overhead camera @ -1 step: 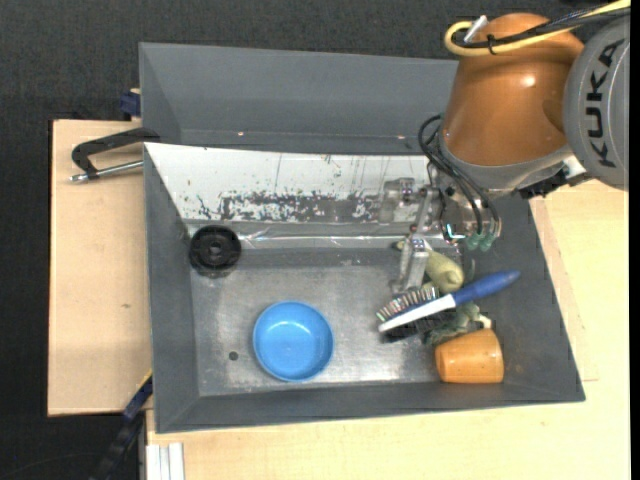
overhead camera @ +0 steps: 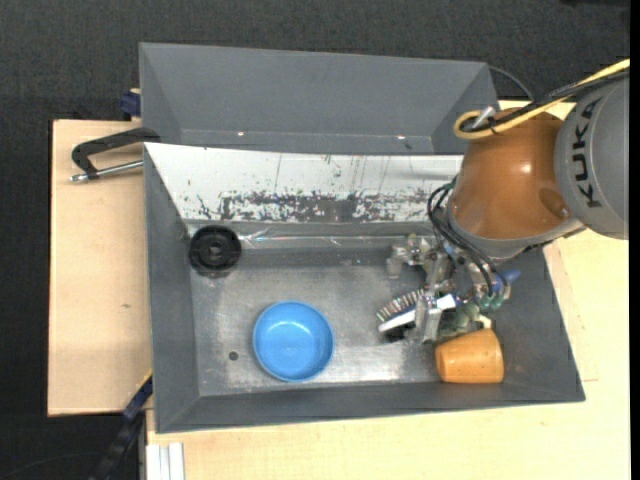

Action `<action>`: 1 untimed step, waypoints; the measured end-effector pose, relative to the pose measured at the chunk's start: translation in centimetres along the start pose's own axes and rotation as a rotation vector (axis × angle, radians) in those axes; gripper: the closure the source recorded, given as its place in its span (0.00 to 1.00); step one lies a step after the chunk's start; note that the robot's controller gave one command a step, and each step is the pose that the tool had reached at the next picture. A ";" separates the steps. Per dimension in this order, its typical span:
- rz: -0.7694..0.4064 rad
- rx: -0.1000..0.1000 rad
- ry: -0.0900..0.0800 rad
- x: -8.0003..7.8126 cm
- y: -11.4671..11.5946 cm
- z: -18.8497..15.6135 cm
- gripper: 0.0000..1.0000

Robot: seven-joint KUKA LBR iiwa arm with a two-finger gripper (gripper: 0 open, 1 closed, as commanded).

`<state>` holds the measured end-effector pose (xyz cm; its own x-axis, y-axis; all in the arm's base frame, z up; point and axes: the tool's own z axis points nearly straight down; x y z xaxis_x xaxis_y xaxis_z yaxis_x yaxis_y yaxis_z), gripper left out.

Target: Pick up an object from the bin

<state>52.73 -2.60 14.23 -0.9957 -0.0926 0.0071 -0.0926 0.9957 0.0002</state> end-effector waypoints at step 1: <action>-0.298 -0.003 -0.005 1.6 -3.2 7.3 0.00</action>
Offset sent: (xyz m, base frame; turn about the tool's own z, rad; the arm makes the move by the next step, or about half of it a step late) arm -0.0135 -0.0352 -0.0723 -0.3006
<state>51.38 -5.93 6.95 -0.9247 -0.3808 0.0010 -0.3808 0.9247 0.0046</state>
